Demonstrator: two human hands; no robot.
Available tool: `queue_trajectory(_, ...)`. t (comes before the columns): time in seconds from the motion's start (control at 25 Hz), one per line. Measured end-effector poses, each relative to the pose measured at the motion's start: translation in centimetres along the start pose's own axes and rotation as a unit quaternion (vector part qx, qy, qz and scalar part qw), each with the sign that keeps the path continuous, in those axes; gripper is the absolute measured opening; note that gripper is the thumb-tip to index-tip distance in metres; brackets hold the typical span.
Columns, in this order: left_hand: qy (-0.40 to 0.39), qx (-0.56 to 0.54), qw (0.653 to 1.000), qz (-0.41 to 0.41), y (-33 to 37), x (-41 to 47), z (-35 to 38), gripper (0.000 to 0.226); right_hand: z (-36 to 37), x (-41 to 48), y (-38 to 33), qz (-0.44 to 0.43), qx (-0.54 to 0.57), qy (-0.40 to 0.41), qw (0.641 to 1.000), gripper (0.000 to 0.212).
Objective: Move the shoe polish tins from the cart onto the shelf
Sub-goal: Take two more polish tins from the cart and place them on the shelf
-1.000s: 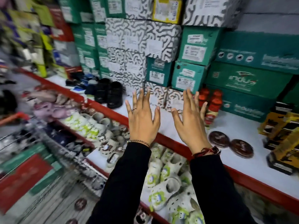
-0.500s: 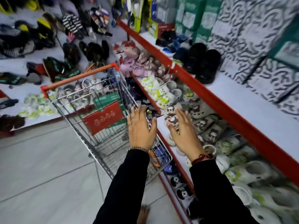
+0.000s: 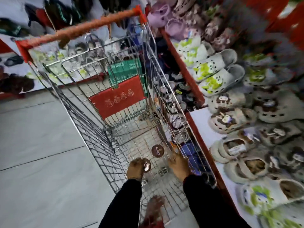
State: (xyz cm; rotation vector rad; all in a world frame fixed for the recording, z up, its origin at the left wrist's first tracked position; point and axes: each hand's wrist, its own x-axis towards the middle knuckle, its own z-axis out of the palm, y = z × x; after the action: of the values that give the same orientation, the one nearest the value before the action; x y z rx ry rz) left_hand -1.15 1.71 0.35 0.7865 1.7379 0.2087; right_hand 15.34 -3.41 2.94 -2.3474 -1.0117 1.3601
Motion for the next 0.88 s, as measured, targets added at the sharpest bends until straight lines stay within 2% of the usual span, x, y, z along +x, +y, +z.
queue_trajectory(0.12, 0.021, -0.022, 0.998, -0.060, -2.4, 4.4, 2.4, 0.039, 2.2, 5.5, 0.8, 0.040, -0.037, 0.010, 0.998, 0.017)
queue_trajectory(0.24, 0.095, -0.030, 0.992, -0.076, -3.9, 7.3, 4.1, 0.059, 3.4, 9.7, 0.8, 0.033, -0.127, -0.004, 0.991, 0.045)
queue_trajectory(0.36, 0.098, 0.021, 0.991, -0.089, -5.0, 9.8, 5.5, 0.077, 5.0, 13.1, 0.9, 0.034, -0.159, -0.011, 0.987, 0.059)
queue_trajectory(0.6, 0.096, 0.077, 0.988, -0.097, -5.4, 11.8, 5.9, 0.069, 6.9, 14.6, 2.1, 0.029, -0.153, 0.020, 0.988, 0.074)
queue_trajectory(0.72, 0.090, 0.038, 0.991, -0.088, -5.5, 11.1, 5.5, 0.055, 6.6, 13.4, 2.7, 0.032, -0.053, 0.054, 0.997, 0.055)
queue_trajectory(0.88, 0.072, -0.037, 0.993, -0.083, -4.3, 9.1, 4.3, 0.054, 6.1, 10.9, 3.6, 0.038, 0.049, 0.107, 0.992, 0.031)
